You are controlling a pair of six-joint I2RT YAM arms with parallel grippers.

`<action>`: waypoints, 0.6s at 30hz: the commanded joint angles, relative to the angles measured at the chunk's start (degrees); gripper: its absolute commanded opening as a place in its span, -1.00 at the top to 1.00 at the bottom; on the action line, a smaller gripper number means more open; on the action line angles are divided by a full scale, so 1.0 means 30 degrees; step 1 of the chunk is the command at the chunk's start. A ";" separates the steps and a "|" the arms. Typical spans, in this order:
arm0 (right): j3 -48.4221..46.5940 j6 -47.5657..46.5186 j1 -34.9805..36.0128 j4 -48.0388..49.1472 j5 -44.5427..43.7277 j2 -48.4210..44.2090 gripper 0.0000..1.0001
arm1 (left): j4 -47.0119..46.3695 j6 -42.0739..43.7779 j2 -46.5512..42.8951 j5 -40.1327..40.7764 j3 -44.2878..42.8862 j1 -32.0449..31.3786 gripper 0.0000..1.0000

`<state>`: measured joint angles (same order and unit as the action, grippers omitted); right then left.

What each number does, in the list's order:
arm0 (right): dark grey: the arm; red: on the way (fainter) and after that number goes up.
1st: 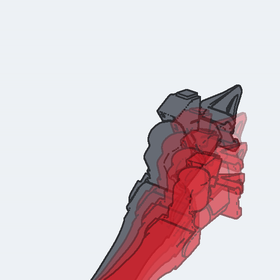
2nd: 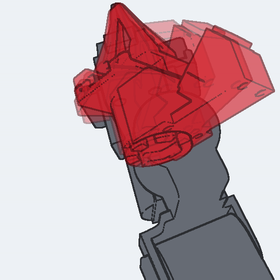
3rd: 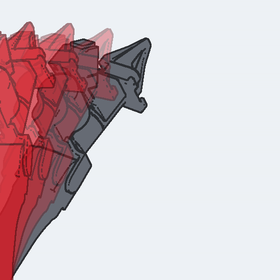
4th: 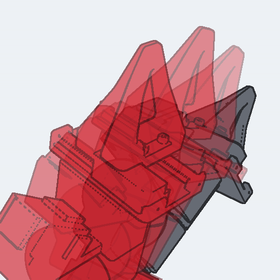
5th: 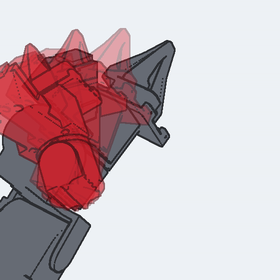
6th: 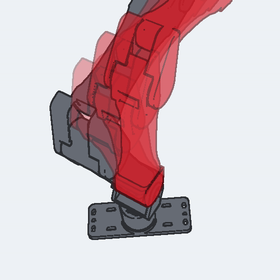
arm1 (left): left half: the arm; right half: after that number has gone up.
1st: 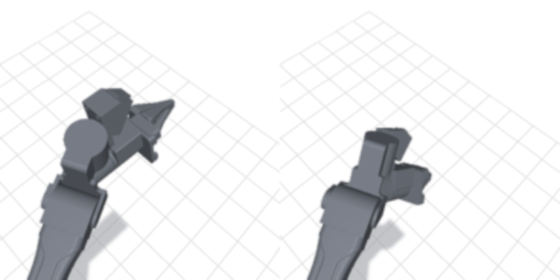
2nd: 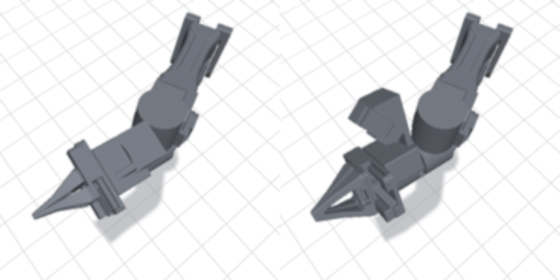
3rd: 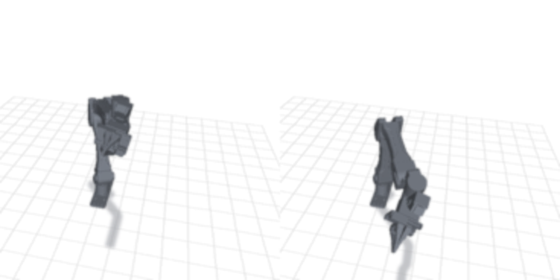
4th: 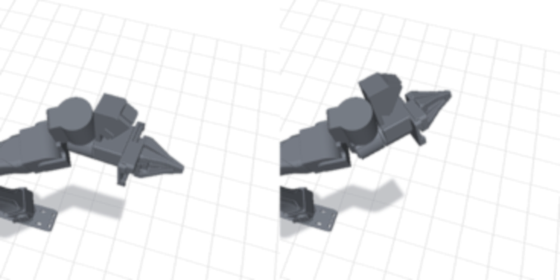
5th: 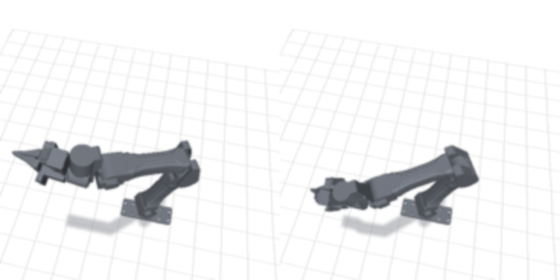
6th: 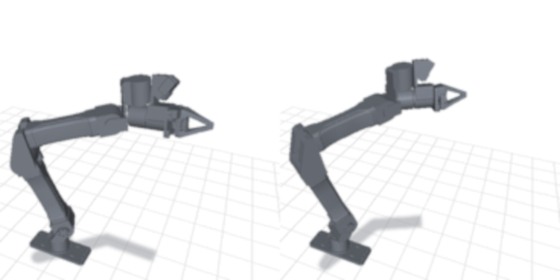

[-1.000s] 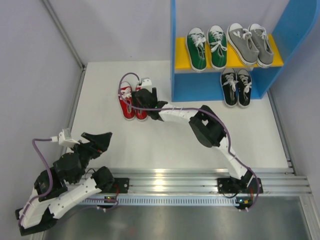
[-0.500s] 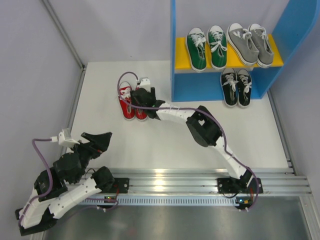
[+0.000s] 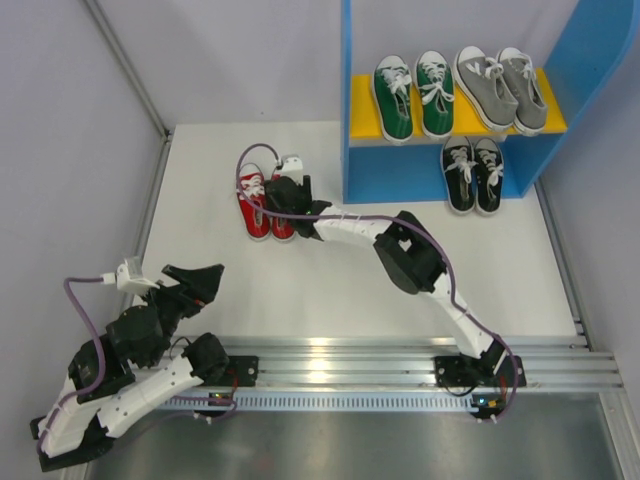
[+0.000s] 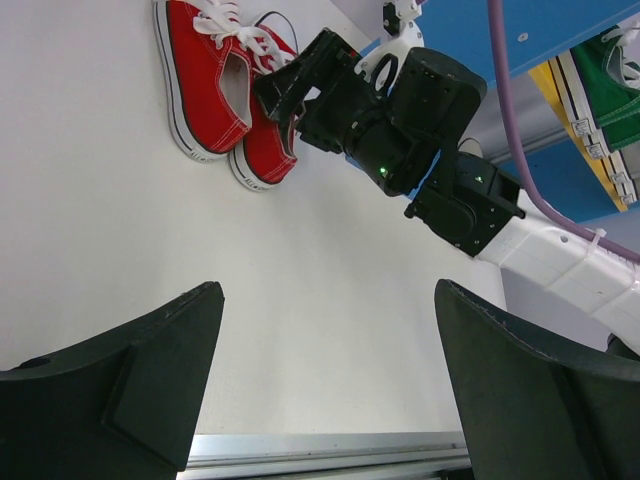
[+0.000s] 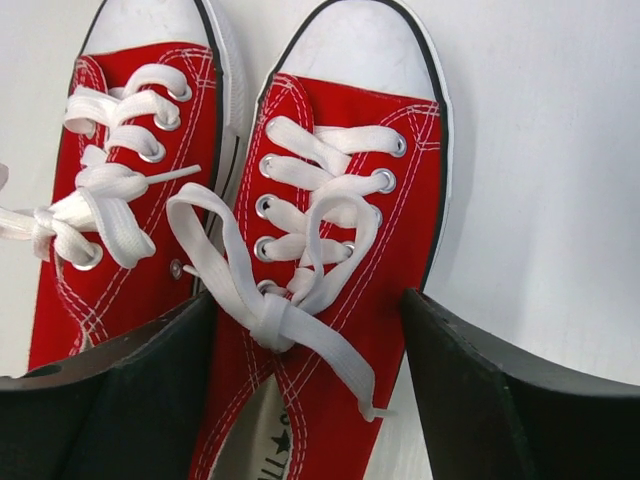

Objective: Place and organize the shoes onto the shoe shelf

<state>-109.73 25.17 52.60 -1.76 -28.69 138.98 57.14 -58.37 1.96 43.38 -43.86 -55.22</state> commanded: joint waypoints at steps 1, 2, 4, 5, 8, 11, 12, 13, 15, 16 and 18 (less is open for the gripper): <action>-0.0864 0.0457 -0.0482 -0.1522 -0.0164 0.0666 -0.38 | 0.0141 0.0179 -0.0242 0.0307 -0.0587 -0.0021 -0.83; -0.0835 0.0574 -0.0540 -0.1581 -0.0019 0.0695 -0.32 | 0.0141 0.0179 -0.0242 0.0336 -0.0615 -0.0021 -0.83; -0.0748 0.0575 -0.0687 -0.1698 0.0333 0.0725 -0.14 | 0.0141 0.0179 -0.0242 0.0337 -0.0586 0.0008 -0.83; -0.0689 0.0633 -0.0716 -0.1699 0.0537 0.0725 -0.08 | 0.0170 0.0208 -0.0213 0.0337 -0.0615 -0.0020 -0.83; -0.0221 0.0518 -0.0833 -0.1495 0.0918 0.0550 0.19 | 0.0141 0.0179 -0.0213 0.0366 -0.0557 -0.0021 -0.83; 0.0219 0.0080 -0.0863 -0.1143 0.1269 0.0170 0.55 | 0.0141 0.0179 -0.0242 0.0337 -0.0557 -0.0020 -0.83; 0.0423 -0.0155 -0.0863 -0.1026 0.1445 0.0052 0.71 | 0.0141 0.0179 -0.0242 0.0337 -0.0557 -0.0021 -0.83; 0.0570 -0.0418 -0.0863 -0.0996 0.1592 -0.0094 0.80 | 0.0141 0.0179 -0.0242 0.0337 -0.0586 -0.0021 -0.83; 0.1415 -0.1267 -0.0863 -0.0587 0.1915 -0.0883 0.96 | 0.0199 0.0121 -0.0213 0.0337 -0.0586 -0.0021 -0.83; 0.1856 -0.1850 -0.0863 -0.0353 0.1974 -0.1669 1.00 | 0.0200 0.0120 -0.0213 0.0366 -0.0586 -0.0021 -0.83; 0.3490 -0.2527 -0.0863 0.0349 0.2179 -0.2697 1.00 | 0.0200 0.0120 -0.0213 0.0366 -0.0587 -0.0021 -0.83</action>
<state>-105.21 21.89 51.44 0.32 -24.05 136.46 57.25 -58.37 1.63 43.42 -44.12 -55.22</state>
